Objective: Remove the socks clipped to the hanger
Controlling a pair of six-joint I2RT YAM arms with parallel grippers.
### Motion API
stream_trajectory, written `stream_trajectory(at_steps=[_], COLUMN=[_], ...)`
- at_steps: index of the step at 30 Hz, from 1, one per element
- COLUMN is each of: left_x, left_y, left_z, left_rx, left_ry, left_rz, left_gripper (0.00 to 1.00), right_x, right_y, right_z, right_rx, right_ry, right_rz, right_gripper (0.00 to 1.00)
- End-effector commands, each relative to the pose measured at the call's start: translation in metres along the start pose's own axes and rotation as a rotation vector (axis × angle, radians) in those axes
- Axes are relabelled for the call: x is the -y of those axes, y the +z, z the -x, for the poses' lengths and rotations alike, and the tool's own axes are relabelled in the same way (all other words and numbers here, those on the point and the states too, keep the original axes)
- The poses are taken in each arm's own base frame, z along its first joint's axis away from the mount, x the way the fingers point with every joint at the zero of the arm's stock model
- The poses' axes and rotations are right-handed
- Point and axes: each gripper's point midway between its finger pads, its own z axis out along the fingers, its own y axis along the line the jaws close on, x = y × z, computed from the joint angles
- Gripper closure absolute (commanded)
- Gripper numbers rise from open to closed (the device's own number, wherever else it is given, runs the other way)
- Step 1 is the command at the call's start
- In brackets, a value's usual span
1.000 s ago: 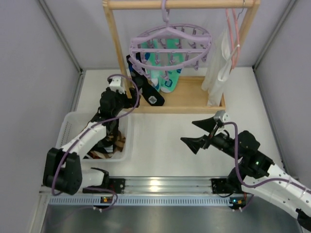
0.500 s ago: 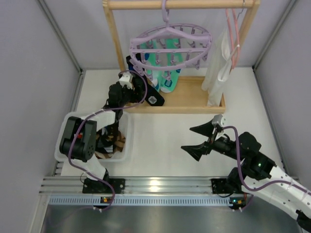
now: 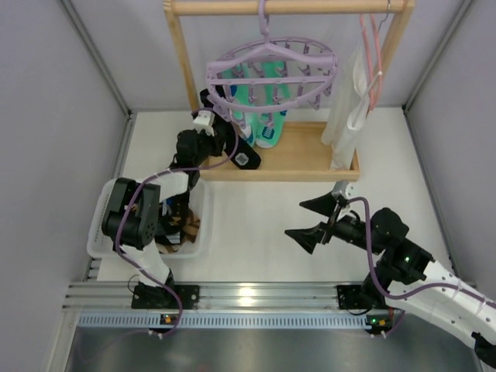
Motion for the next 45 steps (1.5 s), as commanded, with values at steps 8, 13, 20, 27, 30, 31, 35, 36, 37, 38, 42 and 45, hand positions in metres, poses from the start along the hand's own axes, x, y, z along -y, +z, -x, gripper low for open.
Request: stream_trajectory(at_steps=[8,13,20,27,30,31,35,36,37,38,42,45], left_x=[0.075,0.112,0.177,0.244,0.254,0.259,0.261,0.261,0.266,0.269,0.278,0.287], left_y=[-0.070,-0.101,-0.133,-0.144,-0.138,-0.132,-0.120,-0.118,-0.112,-0.110,-0.100,-0.093], left_z=[0.070,0.054,0.054,0.026,0.011,0.004,-0.003,-0.003,-0.005,-0.004,-0.002,0.001], left_rx=[0.254,0.181,0.160,0.116,0.100,0.089,0.072,0.065,0.061,0.060,0.049,0.049], left_ry=[0.047,0.101,0.260,0.400,0.406,0.423,0.482,0.513,0.531,0.542,0.608,0.641], left_rz=[0.150,0.281,0.361,0.336,0.326,0.326,0.408,0.430,0.436,0.443,0.455,0.445], left_gripper=[1.00,1.00,1.00,1.00,1.00,1.00,1.00,1.00,1.00,1.00,1.00,1.00], right_x=[0.058,0.066,0.059,0.068,0.072,0.074,0.077,0.078,0.079,0.082,0.094,0.104], right_y=[-0.013,-0.033,-0.044,-0.027,-0.016,-0.013,0.014,0.020,0.027,0.042,0.060,0.070], right_z=[0.050,0.070,0.118,0.149,0.163,0.166,0.176,0.176,0.173,0.176,0.167,0.166], right_rx=[0.287,0.355,0.338,0.172,0.125,0.111,-0.016,-0.050,-0.085,-0.112,-0.198,-0.235], right_ry=[0.146,0.190,0.164,0.114,0.090,0.079,0.029,0.011,0.005,-0.004,-0.065,-0.138], right_rz=[-0.357,-0.439,-0.473,-0.577,-0.608,-0.618,-0.624,-0.625,-0.625,-0.626,-0.693,-0.792], right_gripper=[0.01,0.00,0.02,0.09,0.15,0.16,0.23,0.24,0.26,0.29,0.32,0.33])
